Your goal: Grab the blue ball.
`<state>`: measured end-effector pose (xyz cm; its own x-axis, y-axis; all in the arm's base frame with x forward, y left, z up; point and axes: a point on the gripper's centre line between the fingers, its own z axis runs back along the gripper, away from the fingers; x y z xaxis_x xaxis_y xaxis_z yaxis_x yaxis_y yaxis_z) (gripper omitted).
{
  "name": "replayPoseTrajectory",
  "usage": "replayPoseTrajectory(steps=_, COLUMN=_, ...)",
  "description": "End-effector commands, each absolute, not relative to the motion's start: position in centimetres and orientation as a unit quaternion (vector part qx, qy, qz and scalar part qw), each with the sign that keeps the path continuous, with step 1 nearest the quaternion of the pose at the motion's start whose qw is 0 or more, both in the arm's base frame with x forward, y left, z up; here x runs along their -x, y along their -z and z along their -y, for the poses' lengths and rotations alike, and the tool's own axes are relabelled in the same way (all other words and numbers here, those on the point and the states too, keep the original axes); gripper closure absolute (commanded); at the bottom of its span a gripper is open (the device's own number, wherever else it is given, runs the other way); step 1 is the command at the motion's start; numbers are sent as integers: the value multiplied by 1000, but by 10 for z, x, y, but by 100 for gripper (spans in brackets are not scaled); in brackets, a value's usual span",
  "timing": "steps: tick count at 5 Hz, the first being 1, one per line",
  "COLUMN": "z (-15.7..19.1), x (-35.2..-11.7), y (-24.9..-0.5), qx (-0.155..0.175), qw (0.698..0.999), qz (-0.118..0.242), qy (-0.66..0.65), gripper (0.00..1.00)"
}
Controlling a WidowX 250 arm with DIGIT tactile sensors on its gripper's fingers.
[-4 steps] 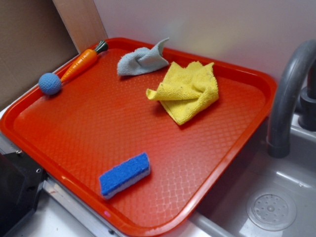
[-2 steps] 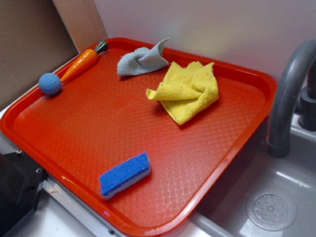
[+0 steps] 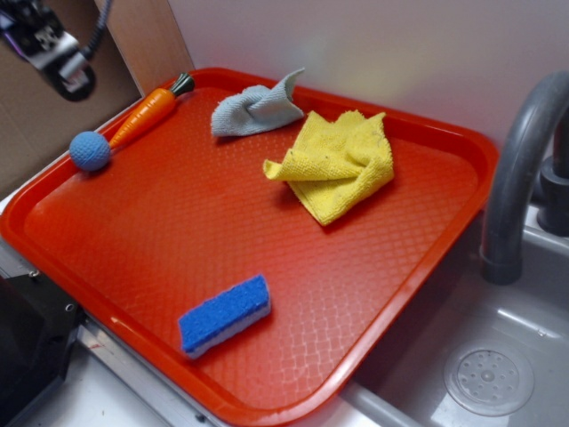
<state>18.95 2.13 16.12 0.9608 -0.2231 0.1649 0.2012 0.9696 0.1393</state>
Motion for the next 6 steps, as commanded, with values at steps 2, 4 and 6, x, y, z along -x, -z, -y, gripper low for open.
replayPoseTrajectory(steps=2, z=-123, x=-199, y=-69, qx=-141, qw=984, qz=33, qy=107, gripper=0)
replayPoseTrajectory(steps=4, z=-153, x=-194, y=-51, qx=-141, qw=988, qz=0, qy=61, gripper=0)
replayPoseTrajectory(steps=6, z=-170, x=-200, y=-43, qx=-170, qw=985, qz=38, qy=-14, gripper=0)
